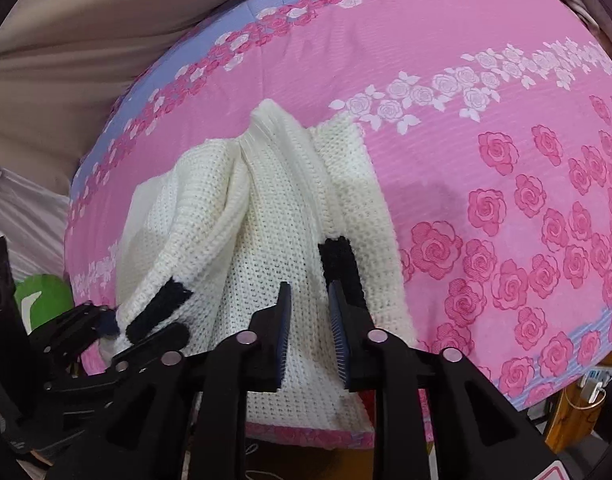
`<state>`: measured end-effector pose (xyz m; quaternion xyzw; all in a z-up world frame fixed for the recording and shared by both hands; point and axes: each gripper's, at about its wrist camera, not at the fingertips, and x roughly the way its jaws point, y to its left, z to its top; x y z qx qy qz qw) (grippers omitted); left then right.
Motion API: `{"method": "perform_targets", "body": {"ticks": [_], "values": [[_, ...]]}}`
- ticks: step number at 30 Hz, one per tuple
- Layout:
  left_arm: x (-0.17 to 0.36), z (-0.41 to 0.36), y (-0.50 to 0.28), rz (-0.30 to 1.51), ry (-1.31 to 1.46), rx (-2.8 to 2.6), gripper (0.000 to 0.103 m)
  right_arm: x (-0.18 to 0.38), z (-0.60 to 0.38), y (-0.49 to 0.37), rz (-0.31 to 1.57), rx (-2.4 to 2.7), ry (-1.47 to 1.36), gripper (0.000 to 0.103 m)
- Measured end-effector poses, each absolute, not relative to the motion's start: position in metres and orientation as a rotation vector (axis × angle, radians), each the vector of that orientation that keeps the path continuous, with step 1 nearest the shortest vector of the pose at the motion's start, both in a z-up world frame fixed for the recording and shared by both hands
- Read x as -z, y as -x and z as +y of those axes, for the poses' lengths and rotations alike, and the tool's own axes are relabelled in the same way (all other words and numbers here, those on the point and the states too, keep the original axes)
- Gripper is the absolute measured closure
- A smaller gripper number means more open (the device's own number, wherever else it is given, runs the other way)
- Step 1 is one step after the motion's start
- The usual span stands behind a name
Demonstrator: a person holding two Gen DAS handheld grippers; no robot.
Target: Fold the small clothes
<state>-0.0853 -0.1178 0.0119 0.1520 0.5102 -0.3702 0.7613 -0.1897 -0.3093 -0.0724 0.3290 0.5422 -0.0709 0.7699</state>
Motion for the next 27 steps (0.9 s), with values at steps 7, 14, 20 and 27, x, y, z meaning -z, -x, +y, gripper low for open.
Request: {"method": "perform_targets", "body": {"ticks": [7,14,20,27], "values": [[0.003,-0.052,0.100,1.229,-0.318,0.841,0.018,0.061,-0.273,0.159,1.154,-0.007,-0.780,0.029],[0.062,-0.064,0.141,1.297,-0.382,0.906,0.023,0.099,-0.243,0.119,1.297,-0.027,-0.772,0.029],[0.065,-0.062,0.134,1.321,-0.236,0.838,0.053,0.070,-0.242,0.120,1.201,-0.101,-0.696,0.089],[0.068,-0.080,0.151,1.316,-0.207,0.830,0.052,0.053,-0.285,0.157,1.148,-0.025,-0.538,0.088]]}}
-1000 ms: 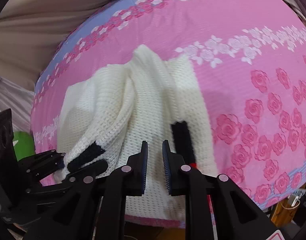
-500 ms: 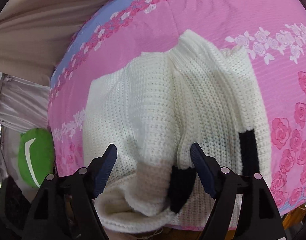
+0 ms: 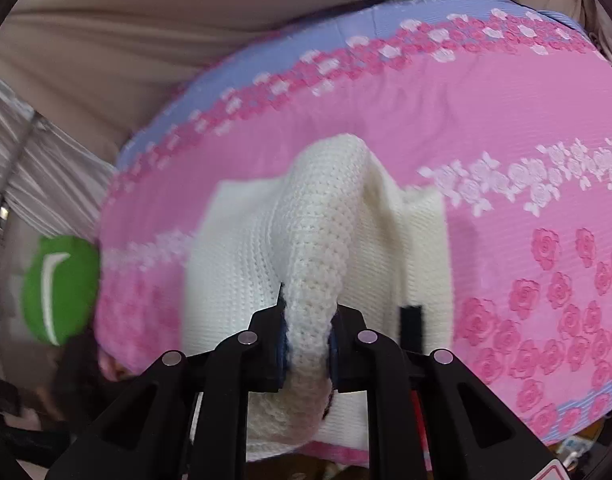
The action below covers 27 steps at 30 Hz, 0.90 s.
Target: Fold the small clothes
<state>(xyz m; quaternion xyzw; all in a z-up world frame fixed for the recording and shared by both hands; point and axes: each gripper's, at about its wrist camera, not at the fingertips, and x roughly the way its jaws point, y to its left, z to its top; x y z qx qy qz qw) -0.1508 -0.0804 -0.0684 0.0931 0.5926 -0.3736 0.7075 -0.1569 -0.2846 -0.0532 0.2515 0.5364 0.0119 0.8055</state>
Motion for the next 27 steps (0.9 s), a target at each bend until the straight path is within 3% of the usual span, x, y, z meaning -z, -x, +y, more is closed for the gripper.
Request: {"method": "perform_targets", "body": {"ticks": [1,3,5,9,11,15,16,17,18,24,27], "values": [[0.063,-0.083,0.152,1.306,-0.211,0.830,0.051,0.077,-0.286,0.155,1.196,-0.009,-0.530,0.088],[0.048,-0.082,0.154,1.252,-0.230,0.816,0.030,0.118,-0.293,0.160,1.233,0.018,-0.622,0.084],[0.028,-0.074,0.155,1.165,-0.240,0.776,0.020,0.105,-0.303,0.170,1.171,0.012,-0.719,0.078],[0.018,-0.066,0.140,1.118,-0.259,0.663,0.018,0.056,-0.303,0.201,1.132,0.018,-0.677,0.063],[0.024,-0.063,0.127,1.138,-0.258,0.613,0.018,0.045,-0.301,0.220,1.127,0.016,-0.674,0.039],[0.033,-0.065,0.109,1.188,-0.263,0.544,0.018,0.060,-0.273,0.233,1.196,-0.077,-0.737,0.038],[0.032,-0.063,0.105,1.193,-0.261,0.545,0.018,0.069,-0.262,0.230,1.217,-0.098,-0.713,0.045],[0.032,-0.065,0.104,1.196,-0.263,0.543,0.018,0.074,-0.254,0.228,1.227,-0.107,-0.670,0.078],[0.032,-0.069,0.104,1.198,-0.271,0.545,0.018,0.077,-0.247,0.225,1.235,-0.101,-0.618,0.095],[0.045,-0.077,0.110,1.195,-0.372,0.537,0.018,0.028,-0.286,0.247,1.048,0.028,-0.577,0.095],[0.054,-0.085,0.113,1.206,-0.402,0.531,0.018,0.069,-0.296,0.246,1.157,0.035,-0.555,0.094]]}}
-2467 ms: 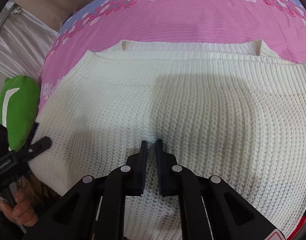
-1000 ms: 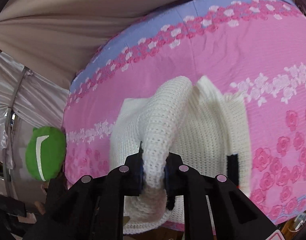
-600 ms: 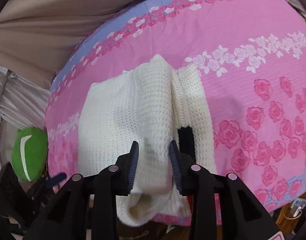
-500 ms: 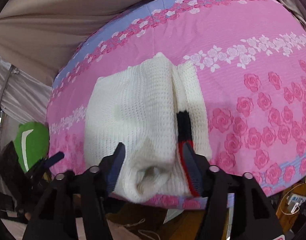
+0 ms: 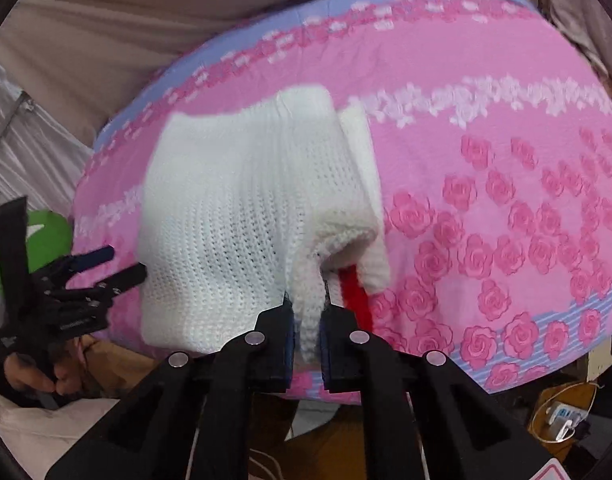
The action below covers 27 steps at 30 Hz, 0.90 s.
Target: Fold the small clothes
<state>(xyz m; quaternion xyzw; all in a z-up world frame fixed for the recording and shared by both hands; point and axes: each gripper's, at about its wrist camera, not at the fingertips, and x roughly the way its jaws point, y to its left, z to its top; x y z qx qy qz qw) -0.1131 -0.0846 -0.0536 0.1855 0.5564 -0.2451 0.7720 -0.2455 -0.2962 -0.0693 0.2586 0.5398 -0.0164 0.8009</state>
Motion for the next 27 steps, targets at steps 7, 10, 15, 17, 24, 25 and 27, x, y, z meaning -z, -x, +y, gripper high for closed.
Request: {"method": "perform_targets", "body": {"ticks": [7,10,15,17,24,25,27], "values": [[0.048,-0.082,0.111,1.185,-0.398,0.481,0.018,0.090,-0.311,0.238,1.212,0.015,-0.721,0.075],[0.048,-0.078,0.109,1.184,-0.385,0.462,0.017,0.062,-0.320,0.239,1.153,0.041,-0.691,0.055],[0.055,-0.069,0.106,1.219,-0.352,0.439,0.015,0.056,-0.331,0.201,1.108,0.069,-0.649,0.054],[0.057,-0.069,0.106,1.229,-0.345,0.434,0.014,0.066,-0.332,0.184,1.111,0.079,-0.648,0.053],[0.060,-0.060,0.105,1.250,-0.329,0.409,0.012,0.060,-0.313,0.161,1.074,0.005,-0.610,0.087],[0.059,-0.060,0.104,1.249,-0.324,0.410,0.012,0.045,-0.311,0.164,1.031,-0.004,-0.598,0.088],[0.057,-0.058,0.103,1.254,-0.293,0.425,0.012,0.019,-0.311,0.170,0.965,0.001,-0.567,0.088]]}}
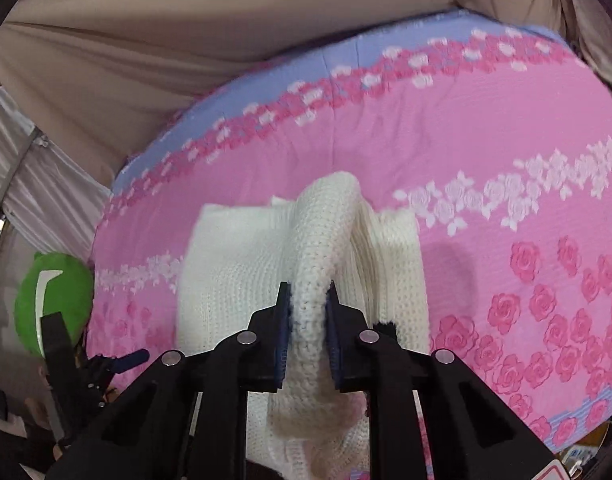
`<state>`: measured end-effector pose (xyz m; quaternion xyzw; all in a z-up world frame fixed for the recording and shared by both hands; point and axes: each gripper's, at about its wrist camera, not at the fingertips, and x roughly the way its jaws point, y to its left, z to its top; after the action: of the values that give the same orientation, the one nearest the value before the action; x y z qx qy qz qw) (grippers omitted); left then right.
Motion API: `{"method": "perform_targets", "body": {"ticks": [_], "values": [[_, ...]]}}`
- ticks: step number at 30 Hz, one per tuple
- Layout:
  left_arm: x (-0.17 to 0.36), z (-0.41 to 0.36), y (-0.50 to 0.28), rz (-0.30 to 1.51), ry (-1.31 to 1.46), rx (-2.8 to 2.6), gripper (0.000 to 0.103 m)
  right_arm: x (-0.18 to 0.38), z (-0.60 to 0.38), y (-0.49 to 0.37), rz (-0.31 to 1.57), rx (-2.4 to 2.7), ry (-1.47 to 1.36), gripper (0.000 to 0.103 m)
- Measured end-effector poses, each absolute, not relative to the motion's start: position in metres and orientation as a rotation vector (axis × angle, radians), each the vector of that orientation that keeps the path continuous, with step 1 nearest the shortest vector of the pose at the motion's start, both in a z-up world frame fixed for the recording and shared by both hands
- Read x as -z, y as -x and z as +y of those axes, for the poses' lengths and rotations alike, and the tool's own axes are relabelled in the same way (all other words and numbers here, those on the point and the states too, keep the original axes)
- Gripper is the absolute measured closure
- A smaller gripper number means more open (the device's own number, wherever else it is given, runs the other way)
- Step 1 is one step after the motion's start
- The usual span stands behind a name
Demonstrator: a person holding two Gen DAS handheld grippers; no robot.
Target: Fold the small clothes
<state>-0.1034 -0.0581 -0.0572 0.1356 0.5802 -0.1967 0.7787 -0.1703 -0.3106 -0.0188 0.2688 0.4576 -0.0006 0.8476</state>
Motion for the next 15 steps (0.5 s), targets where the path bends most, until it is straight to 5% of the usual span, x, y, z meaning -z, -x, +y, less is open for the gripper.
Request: {"method": "perform_targets", "body": {"ticks": [6,10,12,14,15], "values": [[0.048,-0.052,0.093,1.305,-0.147,0.459,0.013,0.096,-0.320,0.159,1.186,0.113,-0.502,0.084],[0.039,-0.043,0.083,1.297,-0.073,0.436,0.013,0.063,-0.328,0.195,1.067,0.070,-0.679,0.078],[0.037,-0.044,0.080,1.288,-0.079,0.433,0.013,0.049,-0.326,0.214,1.070,0.021,-0.712,0.071],[0.037,-0.049,0.078,1.287,-0.098,0.442,0.013,0.046,-0.320,0.234,1.097,-0.039,-0.750,0.049],[0.039,-0.053,0.078,1.293,-0.107,0.451,0.013,0.051,-0.314,0.239,1.126,-0.054,-0.761,0.046]]}}
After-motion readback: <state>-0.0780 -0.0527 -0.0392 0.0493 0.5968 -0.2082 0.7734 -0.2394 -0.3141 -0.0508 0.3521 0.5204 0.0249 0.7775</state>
